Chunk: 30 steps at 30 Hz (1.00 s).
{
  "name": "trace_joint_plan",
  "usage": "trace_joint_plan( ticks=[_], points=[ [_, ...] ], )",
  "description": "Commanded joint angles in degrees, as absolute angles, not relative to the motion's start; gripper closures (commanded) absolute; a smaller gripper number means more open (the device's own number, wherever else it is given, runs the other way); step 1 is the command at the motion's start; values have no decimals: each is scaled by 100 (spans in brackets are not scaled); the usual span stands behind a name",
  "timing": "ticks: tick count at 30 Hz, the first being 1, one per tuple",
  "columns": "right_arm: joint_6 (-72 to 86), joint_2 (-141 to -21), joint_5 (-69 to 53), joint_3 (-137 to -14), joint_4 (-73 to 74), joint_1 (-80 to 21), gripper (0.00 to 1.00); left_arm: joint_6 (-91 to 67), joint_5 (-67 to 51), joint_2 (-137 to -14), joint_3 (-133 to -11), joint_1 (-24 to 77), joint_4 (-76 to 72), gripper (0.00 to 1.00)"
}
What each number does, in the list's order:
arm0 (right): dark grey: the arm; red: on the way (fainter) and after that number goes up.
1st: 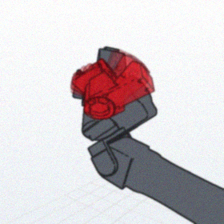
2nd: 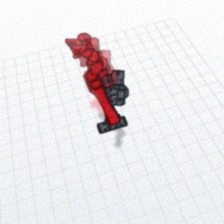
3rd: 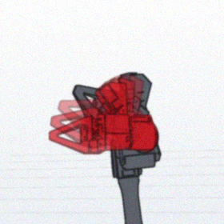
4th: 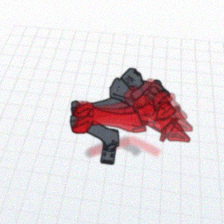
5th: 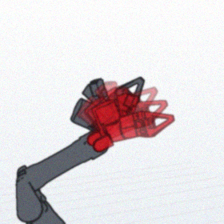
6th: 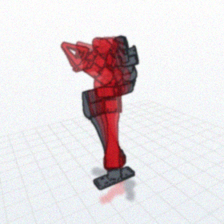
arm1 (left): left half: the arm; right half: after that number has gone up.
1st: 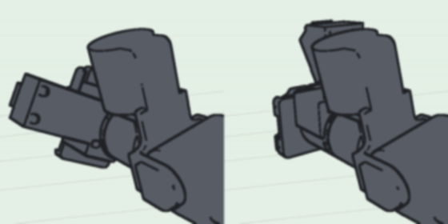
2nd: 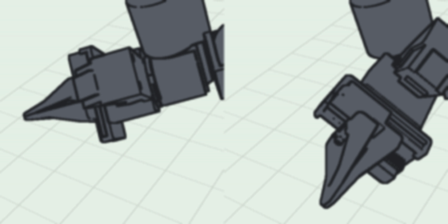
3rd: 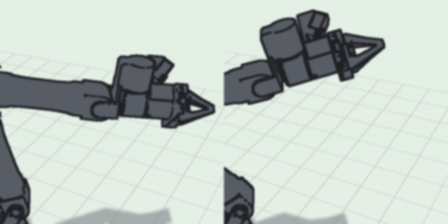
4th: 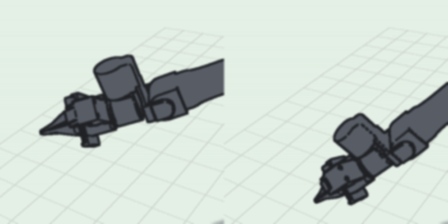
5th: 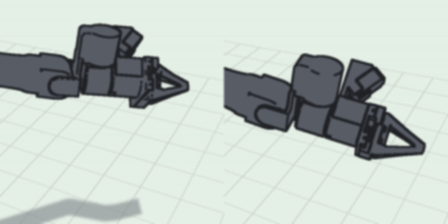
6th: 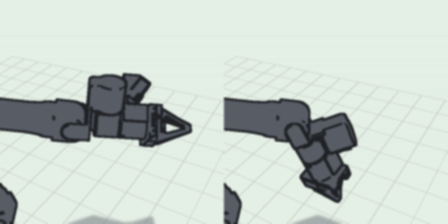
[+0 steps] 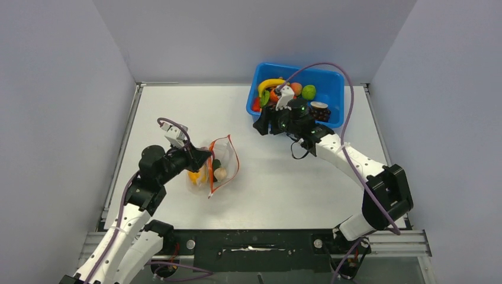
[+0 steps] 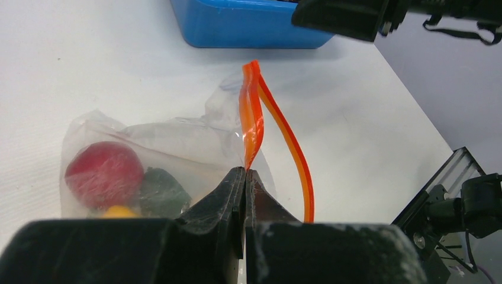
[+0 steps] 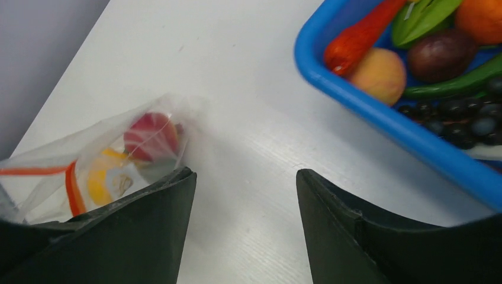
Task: Place the food in the zip-top bag and seal the zipper
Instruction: Pick up the fake fruit from the bin.
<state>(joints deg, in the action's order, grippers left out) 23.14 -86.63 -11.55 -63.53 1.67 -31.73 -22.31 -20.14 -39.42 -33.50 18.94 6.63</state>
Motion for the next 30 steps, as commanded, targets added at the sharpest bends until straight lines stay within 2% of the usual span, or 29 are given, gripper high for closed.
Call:
trace_joint_plan(
  ticks=[1, 8, 15, 24, 30],
  points=[
    [1910, -8700, -840, -6944, 117, -2668, 36, -2199, -2119, -3811, -3380, 1907, 347, 100],
    [956, -9483, 175, -7817, 516, -1902, 35, -2153, -2185, -3770, -3325, 1907, 345, 100],
    [261, -10518, 1192, -8815, 762, -1408, 30, -2094, -2215, -3779, -3322, 1900, 342, 100],
    [64, -11969, 1252, -10348, 1040, -830, 18, -2083, -2296, -3762, -3323, 1898, 334, 100],
    [-58, -12739, 995, -11022, 857, -631, 20, -2065, -2277, -3727, -3322, 1891, 317, 100]
  ],
)
